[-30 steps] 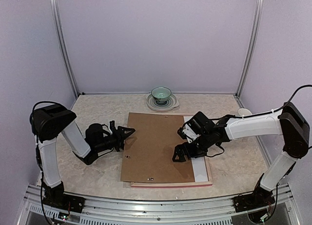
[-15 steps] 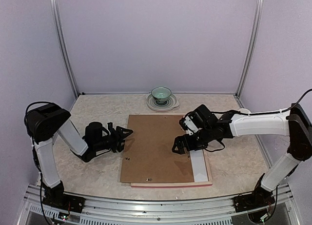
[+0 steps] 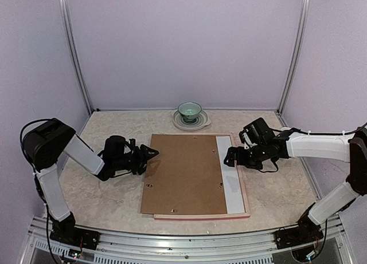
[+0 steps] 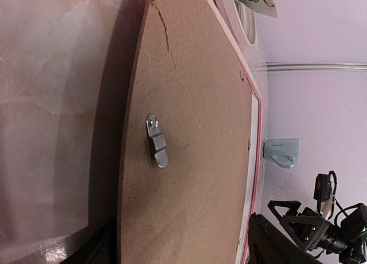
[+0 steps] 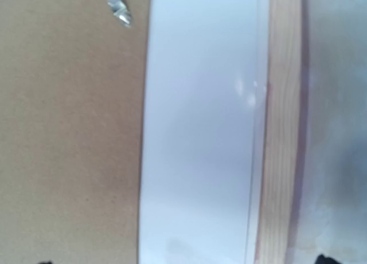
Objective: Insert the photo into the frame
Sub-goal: Place the backboard with the photo, then adjust the backboard from the photo.
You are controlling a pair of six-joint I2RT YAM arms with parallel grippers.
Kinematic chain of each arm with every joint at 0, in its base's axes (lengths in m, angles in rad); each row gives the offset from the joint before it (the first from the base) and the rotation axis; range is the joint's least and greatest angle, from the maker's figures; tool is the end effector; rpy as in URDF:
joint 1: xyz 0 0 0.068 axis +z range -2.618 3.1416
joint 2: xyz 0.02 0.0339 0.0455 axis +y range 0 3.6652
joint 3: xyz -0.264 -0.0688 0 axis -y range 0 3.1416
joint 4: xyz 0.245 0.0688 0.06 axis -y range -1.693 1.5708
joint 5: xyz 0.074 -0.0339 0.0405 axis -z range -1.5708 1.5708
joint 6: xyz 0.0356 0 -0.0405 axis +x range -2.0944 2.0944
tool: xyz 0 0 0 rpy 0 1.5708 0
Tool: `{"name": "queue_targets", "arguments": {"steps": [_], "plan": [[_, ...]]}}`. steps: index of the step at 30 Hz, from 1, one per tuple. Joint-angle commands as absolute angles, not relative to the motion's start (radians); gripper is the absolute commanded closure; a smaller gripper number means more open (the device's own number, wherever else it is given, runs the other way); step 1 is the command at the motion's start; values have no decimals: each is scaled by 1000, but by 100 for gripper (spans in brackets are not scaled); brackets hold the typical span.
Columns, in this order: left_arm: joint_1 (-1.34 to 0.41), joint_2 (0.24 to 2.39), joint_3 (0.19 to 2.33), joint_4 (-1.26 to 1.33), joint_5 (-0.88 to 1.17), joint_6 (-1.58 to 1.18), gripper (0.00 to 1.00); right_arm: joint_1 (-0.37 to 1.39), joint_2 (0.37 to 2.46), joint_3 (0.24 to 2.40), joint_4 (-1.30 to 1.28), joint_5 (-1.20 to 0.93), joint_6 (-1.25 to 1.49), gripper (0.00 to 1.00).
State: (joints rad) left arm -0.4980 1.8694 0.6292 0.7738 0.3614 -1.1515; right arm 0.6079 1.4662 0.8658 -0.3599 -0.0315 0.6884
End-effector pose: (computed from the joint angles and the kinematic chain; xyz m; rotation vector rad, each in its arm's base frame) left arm 0.2837 -0.1686 0.1053 -0.4919 2.2562 -1.3228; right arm 0.2385 0.1673 0.1974 0.0925 2.6214 0.5319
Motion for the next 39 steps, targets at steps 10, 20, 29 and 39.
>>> {"name": "queue_targets", "arguments": {"steps": [10, 20, 29, 39], "plan": [[-546, 1867, 757, 564, 352, -1029, 28, 559, 1529, 818, -270, -42, 762, 1], [-583, 1872, 857, 434, 317, -954, 28, 557, 1576, 802, -202, -139, 758, 1], [-613, 1860, 886, 372, 298, -944, 28, 557, 1587, 789, -153, -188, 763, 1], [-638, 1843, 909, 333, 287, -937, 28, 557, 1584, 773, -111, -232, 768, 1]]}}
